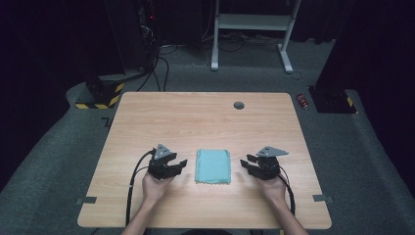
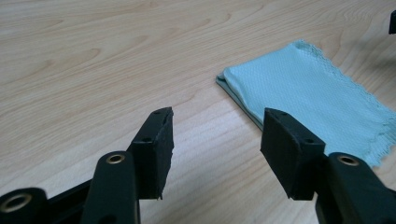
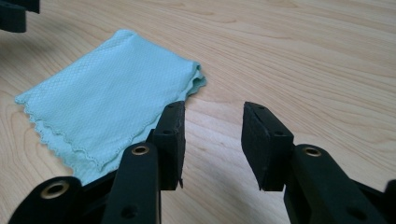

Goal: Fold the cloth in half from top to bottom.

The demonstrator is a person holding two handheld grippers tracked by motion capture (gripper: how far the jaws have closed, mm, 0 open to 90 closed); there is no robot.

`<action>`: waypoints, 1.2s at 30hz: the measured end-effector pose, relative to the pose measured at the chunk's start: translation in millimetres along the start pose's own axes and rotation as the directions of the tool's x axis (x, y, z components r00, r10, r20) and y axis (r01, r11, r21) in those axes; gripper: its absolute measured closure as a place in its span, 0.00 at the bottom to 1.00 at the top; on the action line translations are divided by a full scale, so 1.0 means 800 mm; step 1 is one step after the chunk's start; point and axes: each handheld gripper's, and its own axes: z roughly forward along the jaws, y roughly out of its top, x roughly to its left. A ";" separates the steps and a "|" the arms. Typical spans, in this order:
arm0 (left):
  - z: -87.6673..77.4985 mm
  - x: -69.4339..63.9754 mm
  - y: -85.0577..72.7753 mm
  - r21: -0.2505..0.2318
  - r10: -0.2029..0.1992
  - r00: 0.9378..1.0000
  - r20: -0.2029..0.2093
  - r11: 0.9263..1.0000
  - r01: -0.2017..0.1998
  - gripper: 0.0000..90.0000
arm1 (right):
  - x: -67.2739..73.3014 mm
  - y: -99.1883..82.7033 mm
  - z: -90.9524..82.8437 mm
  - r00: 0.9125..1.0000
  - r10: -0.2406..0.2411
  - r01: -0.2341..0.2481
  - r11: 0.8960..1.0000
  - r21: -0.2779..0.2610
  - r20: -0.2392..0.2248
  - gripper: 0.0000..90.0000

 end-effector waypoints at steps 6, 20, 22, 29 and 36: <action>-0.018 0.005 -0.019 -0.016 -0.024 1.000 -0.016 1.000 0.024 0.48 | -0.007 -0.012 -0.015 1.000 0.019 -0.019 1.000 0.002 0.022 0.66; -0.034 0.014 -0.050 0.027 -0.020 0.995 -0.094 0.999 0.022 0.45 | -0.012 -0.041 -0.034 0.993 -0.001 -0.005 0.999 0.050 0.121 0.64; -0.035 0.015 -0.054 0.035 -0.015 0.994 -0.111 0.999 0.019 0.45 | -0.012 -0.043 -0.035 0.991 -0.012 0.005 0.999 0.051 0.133 0.64; -0.038 0.019 -0.060 0.040 -0.016 0.991 -0.136 0.999 0.021 0.45 | -0.014 -0.050 -0.037 0.988 -0.001 -0.010 0.998 0.068 0.153 0.63; -0.039 0.021 -0.064 0.049 -0.024 0.989 -0.149 0.998 0.031 0.43 | -0.019 -0.056 -0.042 0.986 0.015 -0.027 0.997 0.067 0.166 0.59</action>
